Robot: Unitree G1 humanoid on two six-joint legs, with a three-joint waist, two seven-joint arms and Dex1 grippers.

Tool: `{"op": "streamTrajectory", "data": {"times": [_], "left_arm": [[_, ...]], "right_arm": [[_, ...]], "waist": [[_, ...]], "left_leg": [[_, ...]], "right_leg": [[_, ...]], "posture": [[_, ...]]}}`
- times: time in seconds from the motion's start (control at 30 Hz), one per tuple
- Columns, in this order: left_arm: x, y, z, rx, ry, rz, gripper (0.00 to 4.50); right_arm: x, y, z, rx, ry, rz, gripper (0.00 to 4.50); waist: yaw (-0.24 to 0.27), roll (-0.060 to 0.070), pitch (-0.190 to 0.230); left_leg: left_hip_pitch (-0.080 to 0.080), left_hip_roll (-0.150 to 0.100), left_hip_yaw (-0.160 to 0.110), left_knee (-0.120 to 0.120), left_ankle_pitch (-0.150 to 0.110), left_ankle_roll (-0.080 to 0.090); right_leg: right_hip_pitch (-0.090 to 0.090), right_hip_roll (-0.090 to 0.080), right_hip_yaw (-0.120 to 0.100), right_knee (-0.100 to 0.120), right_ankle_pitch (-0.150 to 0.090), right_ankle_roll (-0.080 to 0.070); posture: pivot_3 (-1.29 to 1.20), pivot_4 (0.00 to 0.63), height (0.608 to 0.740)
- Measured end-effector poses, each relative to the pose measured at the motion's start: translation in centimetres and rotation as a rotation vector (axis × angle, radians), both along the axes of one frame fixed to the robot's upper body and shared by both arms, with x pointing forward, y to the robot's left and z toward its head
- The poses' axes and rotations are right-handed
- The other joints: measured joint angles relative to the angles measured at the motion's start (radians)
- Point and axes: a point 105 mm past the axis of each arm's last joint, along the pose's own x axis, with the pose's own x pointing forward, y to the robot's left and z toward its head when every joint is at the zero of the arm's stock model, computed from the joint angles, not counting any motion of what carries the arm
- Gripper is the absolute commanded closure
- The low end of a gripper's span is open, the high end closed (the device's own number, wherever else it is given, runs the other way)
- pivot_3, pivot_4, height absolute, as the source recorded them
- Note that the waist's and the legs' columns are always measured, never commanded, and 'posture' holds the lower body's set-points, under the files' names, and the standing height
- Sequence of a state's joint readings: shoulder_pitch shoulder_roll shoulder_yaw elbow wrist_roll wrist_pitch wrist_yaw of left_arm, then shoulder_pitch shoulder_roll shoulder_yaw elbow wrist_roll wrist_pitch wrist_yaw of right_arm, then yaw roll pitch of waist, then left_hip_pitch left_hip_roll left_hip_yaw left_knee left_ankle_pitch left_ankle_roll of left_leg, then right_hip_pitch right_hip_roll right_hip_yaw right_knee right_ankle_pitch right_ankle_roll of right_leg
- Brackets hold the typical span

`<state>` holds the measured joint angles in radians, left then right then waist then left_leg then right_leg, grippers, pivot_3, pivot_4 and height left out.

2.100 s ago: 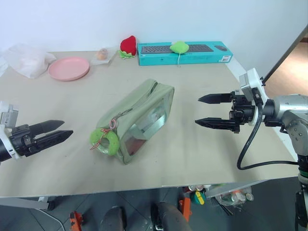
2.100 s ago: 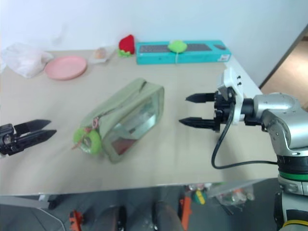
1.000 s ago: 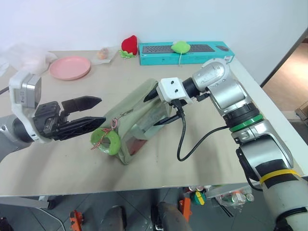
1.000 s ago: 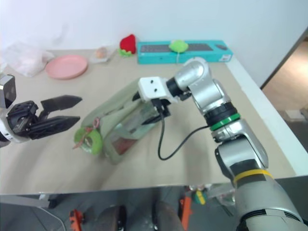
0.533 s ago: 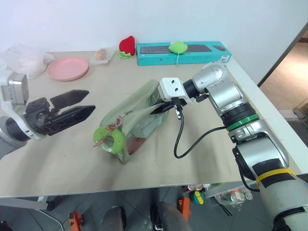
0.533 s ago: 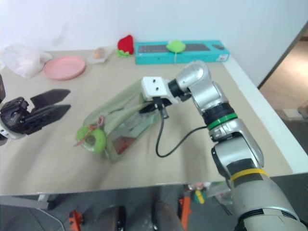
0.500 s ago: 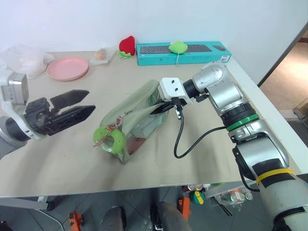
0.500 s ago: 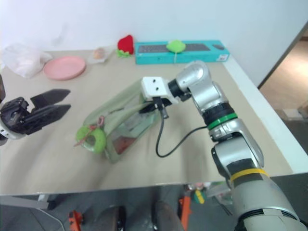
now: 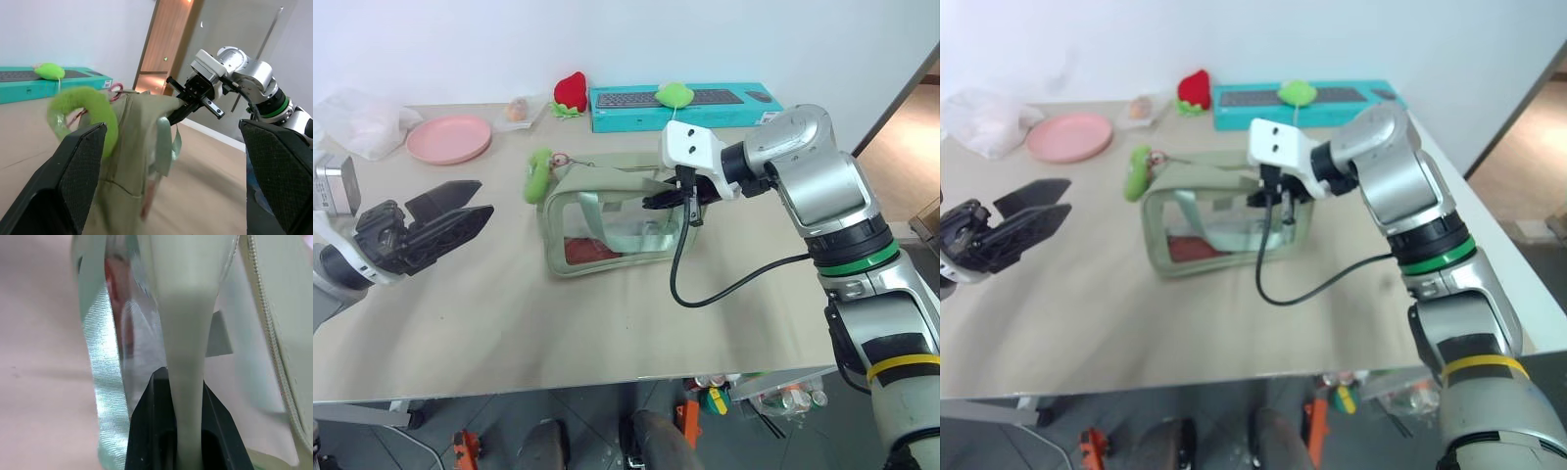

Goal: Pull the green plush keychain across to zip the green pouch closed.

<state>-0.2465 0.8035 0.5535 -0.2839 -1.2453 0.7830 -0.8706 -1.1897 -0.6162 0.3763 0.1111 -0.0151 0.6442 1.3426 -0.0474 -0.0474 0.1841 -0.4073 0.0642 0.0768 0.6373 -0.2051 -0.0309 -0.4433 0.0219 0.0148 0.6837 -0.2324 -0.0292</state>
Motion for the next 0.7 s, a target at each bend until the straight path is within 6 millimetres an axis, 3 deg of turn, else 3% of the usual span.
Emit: {"op": "streamTrajectory", "data": {"times": [0.17,0.37,0.4,0.53,0.7], "left_arm": [[0.1,-0.3,0.3,-0.003,-0.014,-0.019,0.0],[0.2,-0.3,0.2,-0.005,-0.01,-0.017,0.0],[0.2,-0.3,0.2,-0.005,-0.01,-0.017,0.0],[0.2,-0.3,0.2,-0.006,-0.01,-0.016,0.0],[0.2,-0.3,0.2,-0.007,-0.011,-0.017,0.0]], "right_arm": [[-0.4,3.5,-1.1,0.077,0.089,-0.047,4.48],[-0.8,4.3,-1.9,0.081,0.151,-0.069,4.48],[-0.8,4.4,-1.9,0.084,0.154,-0.066,3.83],[-1.4,5.1,-1.9,0.116,0.175,0.0,2.51],[-1.3,5.4,-1.3,0.276,0.35,-0.016,0.84]], "waist": [[0.0,0.0,0.0],[0.002,-0.001,0.0],[0.002,-0.001,0.0],[0.002,-0.001,-0.001],[0.002,-0.001,-0.001]], "left_leg": [[0.001,0.002,0.0,0.0,0.001,-0.002],[0.0,0.002,0.0,0.0,0.001,-0.002],[0.0,0.002,0.0,0.0,0.001,-0.002],[0.0,0.001,0.0,0.0,0.001,-0.001],[0.0,0.001,0.0,0.0,0.001,-0.002]], "right_leg": [[0.0,0.003,0.0,0.0,0.001,-0.002],[0.0,0.001,0.0,0.0,0.001,-0.002],[0.0,0.001,0.0,0.0,0.001,-0.001],[0.0,0.002,-0.001,0.0,0.001,-0.001],[0.0,0.003,0.0,0.0,0.001,-0.002]], "posture": [[0.0,0.15,0.74],[0.0,0.15,0.74],[0.0,0.15,0.74],[0.0,0.15,0.74],[0.0,0.15,0.74]]}}
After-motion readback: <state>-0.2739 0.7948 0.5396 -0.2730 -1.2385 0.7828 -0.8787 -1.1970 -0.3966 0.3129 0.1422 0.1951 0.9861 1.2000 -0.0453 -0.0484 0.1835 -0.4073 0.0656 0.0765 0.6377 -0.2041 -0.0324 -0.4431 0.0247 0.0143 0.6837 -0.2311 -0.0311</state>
